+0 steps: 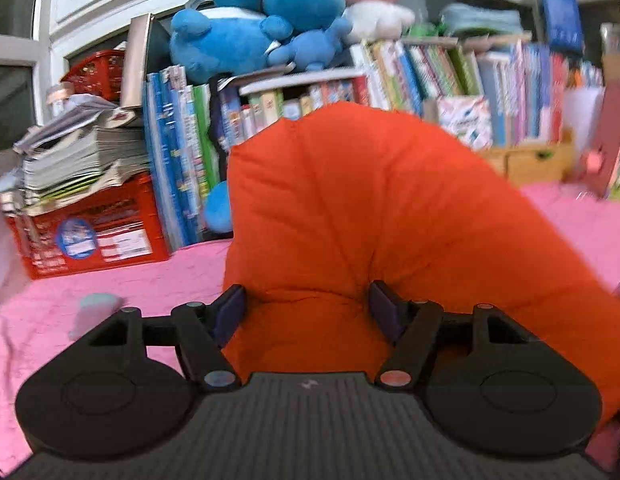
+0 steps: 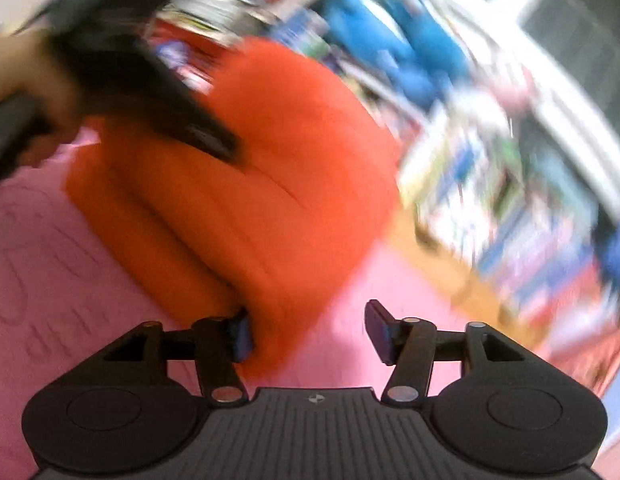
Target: Fold clothes
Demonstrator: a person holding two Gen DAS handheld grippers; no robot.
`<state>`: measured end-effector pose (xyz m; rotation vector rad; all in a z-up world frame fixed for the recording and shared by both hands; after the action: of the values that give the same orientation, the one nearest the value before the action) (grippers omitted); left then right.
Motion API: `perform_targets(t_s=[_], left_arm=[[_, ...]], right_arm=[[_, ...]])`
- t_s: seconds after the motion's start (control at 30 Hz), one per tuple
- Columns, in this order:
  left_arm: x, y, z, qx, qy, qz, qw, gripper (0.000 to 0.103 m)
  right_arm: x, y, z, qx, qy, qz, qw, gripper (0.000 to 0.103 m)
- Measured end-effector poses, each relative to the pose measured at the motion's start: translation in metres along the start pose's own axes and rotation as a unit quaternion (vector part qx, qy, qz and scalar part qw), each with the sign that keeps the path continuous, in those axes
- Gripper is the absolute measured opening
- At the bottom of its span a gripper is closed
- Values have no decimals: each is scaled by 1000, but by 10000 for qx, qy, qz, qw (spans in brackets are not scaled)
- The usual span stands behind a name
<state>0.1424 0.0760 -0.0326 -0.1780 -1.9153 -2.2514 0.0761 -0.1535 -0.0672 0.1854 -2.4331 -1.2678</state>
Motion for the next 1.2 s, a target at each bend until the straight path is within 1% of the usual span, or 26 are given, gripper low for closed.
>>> perform_targets(t_s=[0.07, 0.1, 0.13, 0.2, 0.23, 0.33, 0.4, 0.43, 0.47, 0.5, 0.6, 0.67, 0.7, 0.83, 0.9, 0.93, 0.97, 1.0, 1.13, 1.2], left_arm=[[2, -7, 7, 45, -13, 82, 10000, 69], [4, -9, 10, 120, -47, 127, 9998, 70], [4, -11, 12, 162, -50, 161, 9997, 70], [4, -14, 13, 195, 25, 211, 9996, 70], [3, -15, 14, 244, 54, 227, 9994, 70], [4, -17, 17, 396, 63, 273, 9988, 70], [7, -18, 19, 369, 108, 278, 9989, 70], [8, -18, 20, 338, 136, 271, 9990, 70], [10, -19, 21, 318, 148, 263, 9990, 70], [11, -20, 23, 332, 138, 265, 9990, 72], [15, -23, 27, 491, 12, 324, 9983, 76], [18, -23, 28, 619, -108, 378, 9973, 76], [20, -24, 27, 669, -155, 401, 9968, 76], [27, -22, 26, 794, -320, 406, 9955, 76], [30, -20, 25, 840, -399, 391, 9949, 76], [31, -19, 25, 863, -438, 383, 9946, 76], [33, -19, 25, 886, -478, 375, 9942, 76], [34, -18, 25, 909, -517, 366, 9938, 76], [40, -15, 25, 1001, -674, 334, 9921, 75], [39, -8, 29, 1052, -699, 276, 9916, 75]], right_arm=[[1, -12, -23, -867, 149, 246, 9958, 62], [1, -15, -32, -1319, 259, 322, 9904, 62], [0, -16, -35, -1612, 326, 346, 9858, 62], [-2, -11, -33, -1732, 382, 177, 9840, 61], [-4, -6, -29, -1697, 407, 90, 9846, 61], [-20, 10, -11, -1756, 670, -47, 9822, 59], [-35, 13, -13, -2030, 708, 21, 9766, 52], [-38, 11, -18, -2255, 655, 71, 9720, 44], [-41, 9, -22, -2479, 600, 120, 9668, 38], [-44, 7, -27, -2700, 545, 168, 9612, 35], [-36, -2, -36, -2882, 240, 164, 9571, 30], [-31, -7, -42, -3007, 117, 179, 9535, 23], [-28, -9, -44, -3070, 57, 186, 9515, 21], [-14, -22, -54, -3434, 123, 356, 9384, 13], [-1, -32, -66, -3717, 46, 374, 9276, 13], [5, -39, -72, -3811, -77, 410, 9236, 13], [8, -46, -77, -3859, -109, 480, 9212, 14], [9, -53, -79, -3926, -46, 579, 9179, 14], [18, -56, -80, -3707, 36, 478, 9275, 17], [21, -47, -76, -3387, -5, 335, 9403, 18]])
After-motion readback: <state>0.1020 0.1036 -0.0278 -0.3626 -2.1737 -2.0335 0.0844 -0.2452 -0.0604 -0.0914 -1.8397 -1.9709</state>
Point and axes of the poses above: each gripper's, at about its wrist camera, not at the fingertips, and x roughly against the way its jaws point, z to its left, y to its top, the point moved 5 cm from there along -x, roughly the way its jaws point, and after that the axes turned 10 degrees about -z, right-handed, at the moved point
